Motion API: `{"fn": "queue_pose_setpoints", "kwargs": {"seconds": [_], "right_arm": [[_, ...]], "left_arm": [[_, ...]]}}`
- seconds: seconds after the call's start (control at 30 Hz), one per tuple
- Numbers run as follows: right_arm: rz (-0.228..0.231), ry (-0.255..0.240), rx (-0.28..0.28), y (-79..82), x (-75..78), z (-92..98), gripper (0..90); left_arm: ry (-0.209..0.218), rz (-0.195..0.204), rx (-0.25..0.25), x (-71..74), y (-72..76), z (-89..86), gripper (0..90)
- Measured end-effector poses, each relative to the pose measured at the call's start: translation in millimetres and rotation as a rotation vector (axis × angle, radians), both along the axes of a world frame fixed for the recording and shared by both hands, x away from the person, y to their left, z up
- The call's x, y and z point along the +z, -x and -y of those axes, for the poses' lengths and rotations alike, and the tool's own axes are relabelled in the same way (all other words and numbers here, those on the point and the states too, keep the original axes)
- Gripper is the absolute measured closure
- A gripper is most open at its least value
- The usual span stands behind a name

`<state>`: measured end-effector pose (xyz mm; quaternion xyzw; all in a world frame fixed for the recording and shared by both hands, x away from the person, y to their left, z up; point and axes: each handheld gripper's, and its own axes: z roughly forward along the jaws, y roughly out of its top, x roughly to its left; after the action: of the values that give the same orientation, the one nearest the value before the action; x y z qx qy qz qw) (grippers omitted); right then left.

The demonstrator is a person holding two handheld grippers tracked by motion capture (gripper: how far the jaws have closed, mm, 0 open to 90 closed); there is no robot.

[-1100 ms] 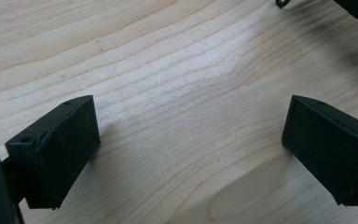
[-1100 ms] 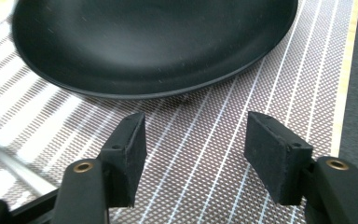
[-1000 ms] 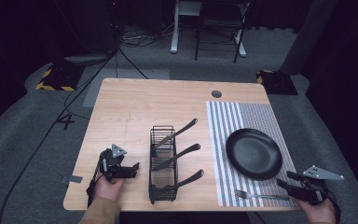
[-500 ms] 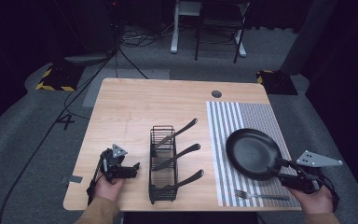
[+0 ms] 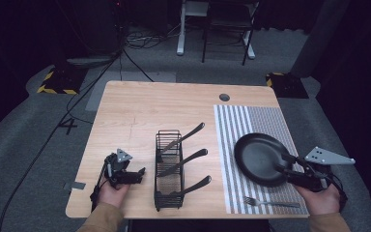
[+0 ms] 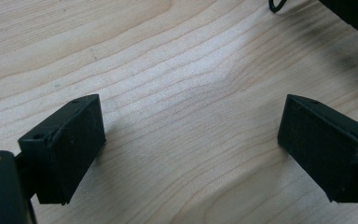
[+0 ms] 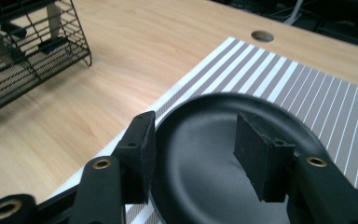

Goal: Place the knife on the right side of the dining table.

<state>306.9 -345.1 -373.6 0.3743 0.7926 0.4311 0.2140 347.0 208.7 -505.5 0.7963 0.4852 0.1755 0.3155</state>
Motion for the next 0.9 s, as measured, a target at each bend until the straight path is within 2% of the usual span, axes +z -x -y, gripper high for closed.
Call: {"fn": "queue_pose_setpoints", "kwargs": {"seconds": [0.13,0.27,0.5,0.9], "right_arm": [[0.035,-0.01,0.005,-4.8,7.3,-9.0,48.4],[0.054,-0.008,0.045,-13.1,15.9,-24.4,48.3],[0.044,-0.003,0.149,-35.5,30.2,-59.1,49.4],[0.01,0.016,0.293,-69.1,51.8,-112.9,50.4]], "left_arm": [[0.001,0.0,0.002,-0.1,0.1,0.1,7.6],[0.002,0.0,0.004,-0.1,0.3,0.3,7.7],[0.002,0.0,0.004,-0.1,0.2,0.3,7.6],[0.001,0.002,0.014,-0.2,1.8,0.9,7.7]]}}
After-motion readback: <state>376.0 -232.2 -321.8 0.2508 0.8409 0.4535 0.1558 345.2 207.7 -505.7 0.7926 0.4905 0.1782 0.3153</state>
